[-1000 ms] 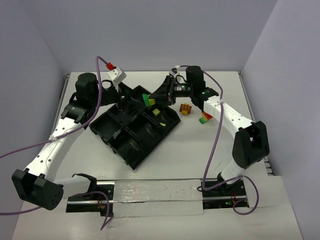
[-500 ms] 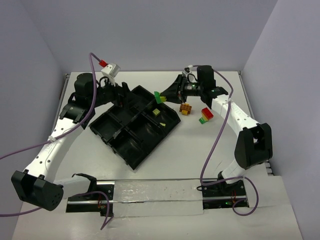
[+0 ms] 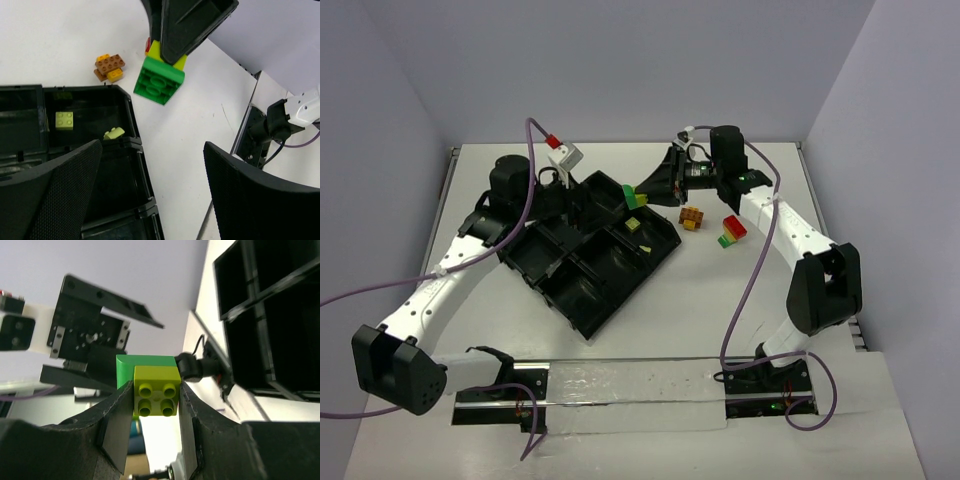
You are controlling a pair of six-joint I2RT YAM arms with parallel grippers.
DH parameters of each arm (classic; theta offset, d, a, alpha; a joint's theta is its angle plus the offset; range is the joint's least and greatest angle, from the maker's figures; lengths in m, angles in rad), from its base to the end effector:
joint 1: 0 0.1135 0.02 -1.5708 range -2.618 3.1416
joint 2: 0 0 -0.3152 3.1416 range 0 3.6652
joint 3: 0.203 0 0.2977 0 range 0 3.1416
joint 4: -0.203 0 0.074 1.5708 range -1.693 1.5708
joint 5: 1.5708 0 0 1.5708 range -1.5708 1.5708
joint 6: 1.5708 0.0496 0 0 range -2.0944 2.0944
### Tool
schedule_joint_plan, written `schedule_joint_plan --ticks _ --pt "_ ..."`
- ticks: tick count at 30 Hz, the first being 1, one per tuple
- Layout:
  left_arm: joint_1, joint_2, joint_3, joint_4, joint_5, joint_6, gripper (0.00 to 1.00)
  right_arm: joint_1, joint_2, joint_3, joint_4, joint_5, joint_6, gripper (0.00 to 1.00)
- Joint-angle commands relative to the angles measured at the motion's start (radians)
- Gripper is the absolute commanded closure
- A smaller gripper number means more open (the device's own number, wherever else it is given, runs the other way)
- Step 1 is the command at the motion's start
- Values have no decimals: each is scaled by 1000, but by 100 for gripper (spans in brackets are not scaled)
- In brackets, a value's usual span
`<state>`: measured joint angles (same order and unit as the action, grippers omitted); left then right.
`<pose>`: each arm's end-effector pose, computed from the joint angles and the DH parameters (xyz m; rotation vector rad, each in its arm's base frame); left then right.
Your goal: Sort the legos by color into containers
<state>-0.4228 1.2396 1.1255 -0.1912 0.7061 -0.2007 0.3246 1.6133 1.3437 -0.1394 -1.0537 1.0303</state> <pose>0.2792 -0.1609 0.4044 0.7122 1.8094 -1.0806 0.3851 0.1751 0.3694 -0.0271 2.2782 1.8405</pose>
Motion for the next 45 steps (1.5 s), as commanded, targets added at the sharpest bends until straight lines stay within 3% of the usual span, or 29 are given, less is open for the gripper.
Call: schedule_joint_plan --ticks 1,13,22,27,32,35,37,39,43,45 --pt "-15 31 19 92 48 44 13 33 7 33 112 -90 47 100" --pt "-24 43 17 178 82 32 23 73 22 16 168 -95 97 100" --pt "-44 40 26 170 105 35 43 74 23 -1 178 -86 111 100" --pt "-53 40 25 182 99 24 47 76 22 0 170 -82 106 100" --pt "-54 40 28 182 89 18 65 79 22 -2 167 -81 105 100" --pt "-56 40 28 182 90 12 68 80 20 0 163 -78 99 100" --pt "-57 40 28 204 88 7 66 82 22 4 152 -76 91 100" --pt "-58 41 29 210 85 3 47 85 22 5 147 -74 84 100" --pt "-60 50 39 204 85 -5 24 88 20 5 147 -71 79 100" --pt "-62 55 42 203 85 -10 18 90 21 6 147 -72 77 100"
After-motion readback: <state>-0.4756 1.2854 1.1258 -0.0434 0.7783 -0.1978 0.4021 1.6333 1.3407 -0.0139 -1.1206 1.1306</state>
